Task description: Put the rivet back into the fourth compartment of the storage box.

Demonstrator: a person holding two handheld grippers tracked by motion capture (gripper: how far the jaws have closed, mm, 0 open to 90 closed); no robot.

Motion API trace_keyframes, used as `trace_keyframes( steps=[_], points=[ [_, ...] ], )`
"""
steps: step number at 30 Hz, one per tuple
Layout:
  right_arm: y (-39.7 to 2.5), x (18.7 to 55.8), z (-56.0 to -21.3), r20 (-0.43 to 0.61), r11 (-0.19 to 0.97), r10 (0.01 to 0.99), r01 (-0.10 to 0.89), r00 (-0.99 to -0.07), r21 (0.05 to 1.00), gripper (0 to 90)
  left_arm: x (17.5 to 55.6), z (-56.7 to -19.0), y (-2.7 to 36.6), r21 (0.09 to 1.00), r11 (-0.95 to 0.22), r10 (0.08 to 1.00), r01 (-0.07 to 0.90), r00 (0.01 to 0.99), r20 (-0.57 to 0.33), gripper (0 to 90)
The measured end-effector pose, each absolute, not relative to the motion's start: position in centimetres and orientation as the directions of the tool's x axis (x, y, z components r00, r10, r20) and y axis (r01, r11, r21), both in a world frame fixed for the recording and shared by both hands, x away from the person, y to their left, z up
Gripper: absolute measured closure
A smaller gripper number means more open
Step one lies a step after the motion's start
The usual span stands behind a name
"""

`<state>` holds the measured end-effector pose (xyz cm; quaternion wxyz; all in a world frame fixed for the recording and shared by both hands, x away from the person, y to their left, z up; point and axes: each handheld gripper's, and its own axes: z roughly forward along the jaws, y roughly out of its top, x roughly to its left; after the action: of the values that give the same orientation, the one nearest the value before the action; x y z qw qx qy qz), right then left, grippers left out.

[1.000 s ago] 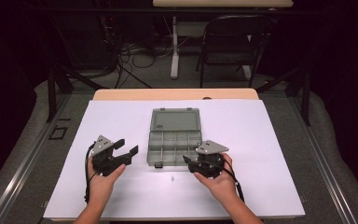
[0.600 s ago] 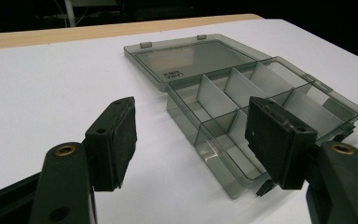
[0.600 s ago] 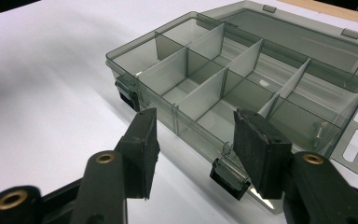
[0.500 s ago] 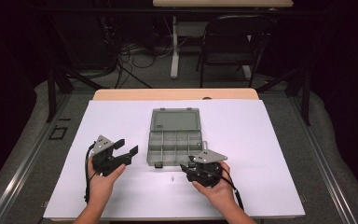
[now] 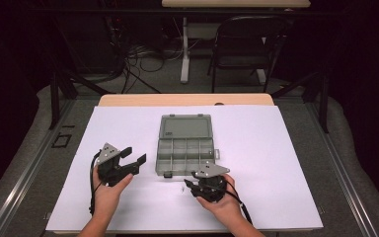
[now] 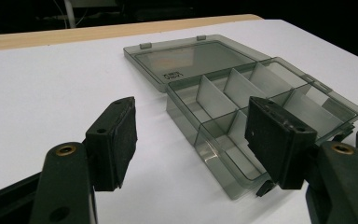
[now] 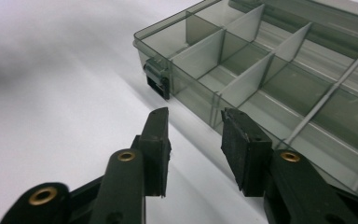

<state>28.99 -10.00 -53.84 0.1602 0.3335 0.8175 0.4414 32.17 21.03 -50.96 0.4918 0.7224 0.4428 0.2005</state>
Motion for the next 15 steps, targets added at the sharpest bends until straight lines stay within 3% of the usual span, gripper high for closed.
trace_keyframes(
  steps=[15],
  points=[
    [-8.8,29.5,-55.0,0.059,0.404,0.669,0.429,-0.741,0.808,68.9,32.2,-51.0,21.0,0.887,-0.128,0.836,0.444,0.53,-0.144,34.1]
  ],
)
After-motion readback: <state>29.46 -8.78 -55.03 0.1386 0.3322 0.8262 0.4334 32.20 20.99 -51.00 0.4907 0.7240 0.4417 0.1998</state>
